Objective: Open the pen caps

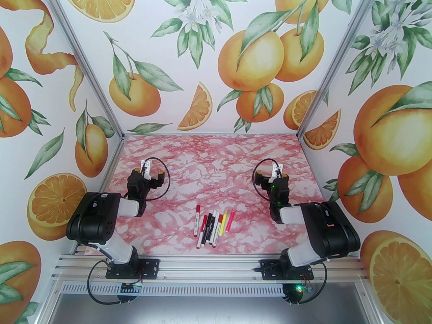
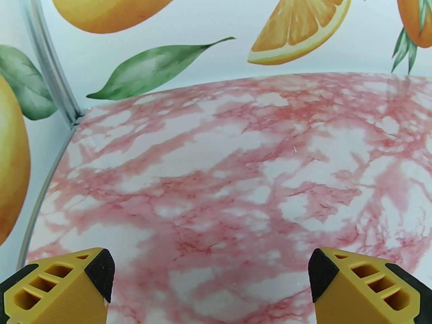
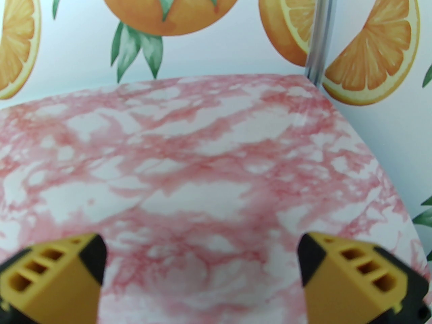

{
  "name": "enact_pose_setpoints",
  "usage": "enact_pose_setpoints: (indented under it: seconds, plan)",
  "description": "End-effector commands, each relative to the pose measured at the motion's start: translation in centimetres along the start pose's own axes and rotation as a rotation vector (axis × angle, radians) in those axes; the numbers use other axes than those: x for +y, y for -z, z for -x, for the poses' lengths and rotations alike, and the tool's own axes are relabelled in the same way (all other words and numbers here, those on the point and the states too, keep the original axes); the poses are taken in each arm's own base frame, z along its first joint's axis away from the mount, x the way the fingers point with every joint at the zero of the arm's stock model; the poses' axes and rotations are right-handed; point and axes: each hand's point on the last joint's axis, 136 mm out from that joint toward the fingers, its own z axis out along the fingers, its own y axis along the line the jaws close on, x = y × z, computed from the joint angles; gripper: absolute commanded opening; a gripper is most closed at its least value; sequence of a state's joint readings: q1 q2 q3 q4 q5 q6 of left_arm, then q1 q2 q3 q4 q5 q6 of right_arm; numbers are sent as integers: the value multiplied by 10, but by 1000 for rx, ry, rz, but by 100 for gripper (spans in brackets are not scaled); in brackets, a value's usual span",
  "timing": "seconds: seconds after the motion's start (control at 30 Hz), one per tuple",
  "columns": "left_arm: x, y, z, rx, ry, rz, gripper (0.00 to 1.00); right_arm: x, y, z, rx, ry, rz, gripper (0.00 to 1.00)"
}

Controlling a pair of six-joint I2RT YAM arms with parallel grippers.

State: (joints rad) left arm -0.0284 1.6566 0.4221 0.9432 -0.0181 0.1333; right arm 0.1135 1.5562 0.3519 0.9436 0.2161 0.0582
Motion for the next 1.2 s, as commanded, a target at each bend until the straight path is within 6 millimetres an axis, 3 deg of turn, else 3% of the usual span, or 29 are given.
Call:
enact_pose_setpoints:
  seconds: [0.0,0.4,0.57,0.77,1.0,1.1,1.17]
  plan:
    - [-1,0,10,-28,0,-10,100,3,-3,9,-20,2,16,100]
    - [-6,3,12,-45,-5,-50,100,-4,7,12,-73,-17,-8,100]
    - [-3,7,22,-49,-12,-17,100,-1,11,18,-88,-11,8,100]
    - [-1,22,51,12,-42,89,100,4,19,42,-33,29,-24,100]
    - [-40,53,109,-30,-9,-23,100,32,55,95,-46,-21,93,100]
    - [-54,66,130,9,79,-107,100,33,75,120,-36,-138,118,100]
    - [-59,70,133,86,153,-146,100,29,84,127,-6,-215,111,100]
